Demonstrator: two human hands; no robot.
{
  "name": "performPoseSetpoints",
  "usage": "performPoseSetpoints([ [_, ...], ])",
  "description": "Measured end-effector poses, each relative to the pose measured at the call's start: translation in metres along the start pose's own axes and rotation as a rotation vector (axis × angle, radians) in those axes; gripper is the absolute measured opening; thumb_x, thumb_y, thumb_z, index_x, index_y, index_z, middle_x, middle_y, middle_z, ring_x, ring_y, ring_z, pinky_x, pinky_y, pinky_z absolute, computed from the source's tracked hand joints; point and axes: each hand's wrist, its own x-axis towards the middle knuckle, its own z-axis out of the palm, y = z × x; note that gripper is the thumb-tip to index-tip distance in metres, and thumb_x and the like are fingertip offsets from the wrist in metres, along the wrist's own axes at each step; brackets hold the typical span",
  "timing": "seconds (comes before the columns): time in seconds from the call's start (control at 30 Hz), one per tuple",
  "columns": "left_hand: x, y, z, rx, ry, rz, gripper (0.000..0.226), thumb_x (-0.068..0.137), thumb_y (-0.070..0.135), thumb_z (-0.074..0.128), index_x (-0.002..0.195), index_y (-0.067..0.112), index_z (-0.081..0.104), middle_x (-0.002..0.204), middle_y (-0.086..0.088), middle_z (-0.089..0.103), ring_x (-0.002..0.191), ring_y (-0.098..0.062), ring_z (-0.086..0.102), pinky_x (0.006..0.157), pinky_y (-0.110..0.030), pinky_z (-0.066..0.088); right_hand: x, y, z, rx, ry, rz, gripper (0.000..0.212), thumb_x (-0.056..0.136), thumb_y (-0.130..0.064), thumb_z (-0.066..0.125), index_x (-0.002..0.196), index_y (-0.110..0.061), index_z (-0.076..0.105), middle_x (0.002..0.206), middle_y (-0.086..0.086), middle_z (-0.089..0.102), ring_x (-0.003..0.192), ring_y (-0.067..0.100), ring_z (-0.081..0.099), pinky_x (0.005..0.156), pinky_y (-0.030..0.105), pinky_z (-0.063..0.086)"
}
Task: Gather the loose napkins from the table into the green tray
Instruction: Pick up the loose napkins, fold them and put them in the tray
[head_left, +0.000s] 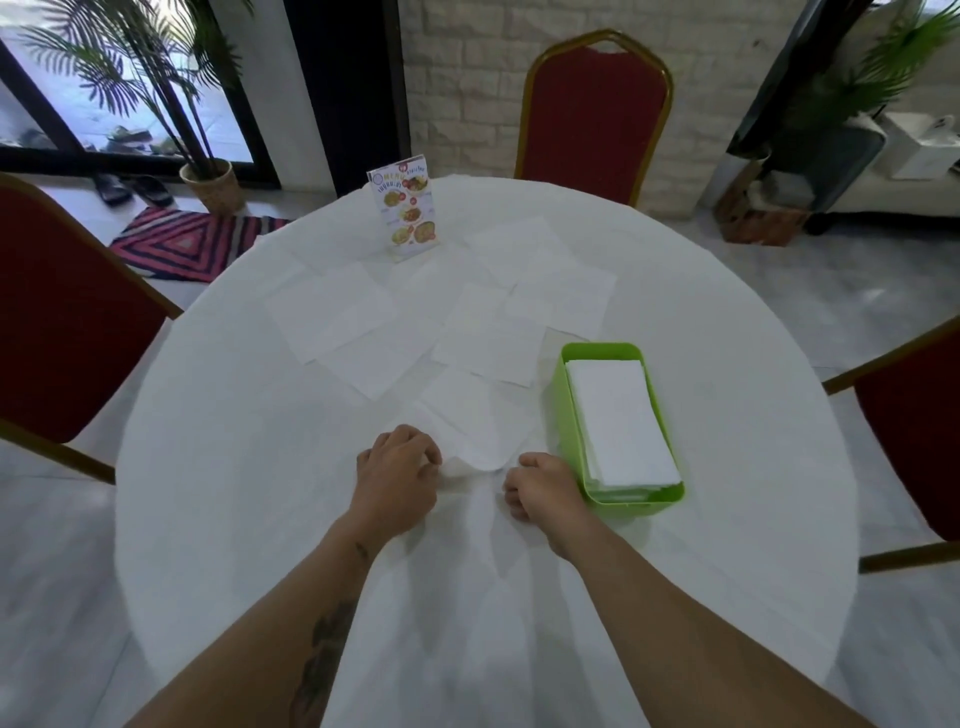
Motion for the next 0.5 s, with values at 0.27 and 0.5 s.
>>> performPoseSetpoints([
  [0.27, -0.043, -0.005, 0.002, -0.174, 0.031, 0.098, 0.025, 0.076, 0.008, 0.052, 0.077, 0.033, 0.051, 0.092, 0.017, 0.055, 0.086, -0.009, 0.048, 0.076, -0.025, 0.038, 0.003, 0.0, 0.009, 0.215, 0.072, -0.003, 0.028, 0.088, -0.01, 0.06, 0.093, -0.024, 0.036, 0.08, 0.012, 0.049, 0.064, 0.022, 0.045, 0.06, 0.037, 0.042],
  [0.5, -0.076, -0.014, -0.005, -0.247, -0.01, 0.142, 0.023, 0.078, 0.01, 0.054, 0.076, 0.033, 0.05, 0.094, 0.017, 0.056, 0.088, -0.007, 0.051, 0.081, -0.028, 0.045, -0.003, 0.002, 0.023, 0.259, 0.276, -0.048, 0.069, 0.081, -0.006, 0.066, 0.141, -0.02, 0.035, 0.107, 0.001, 0.06, 0.077, 0.019, 0.061, 0.06, 0.03, 0.055],
])
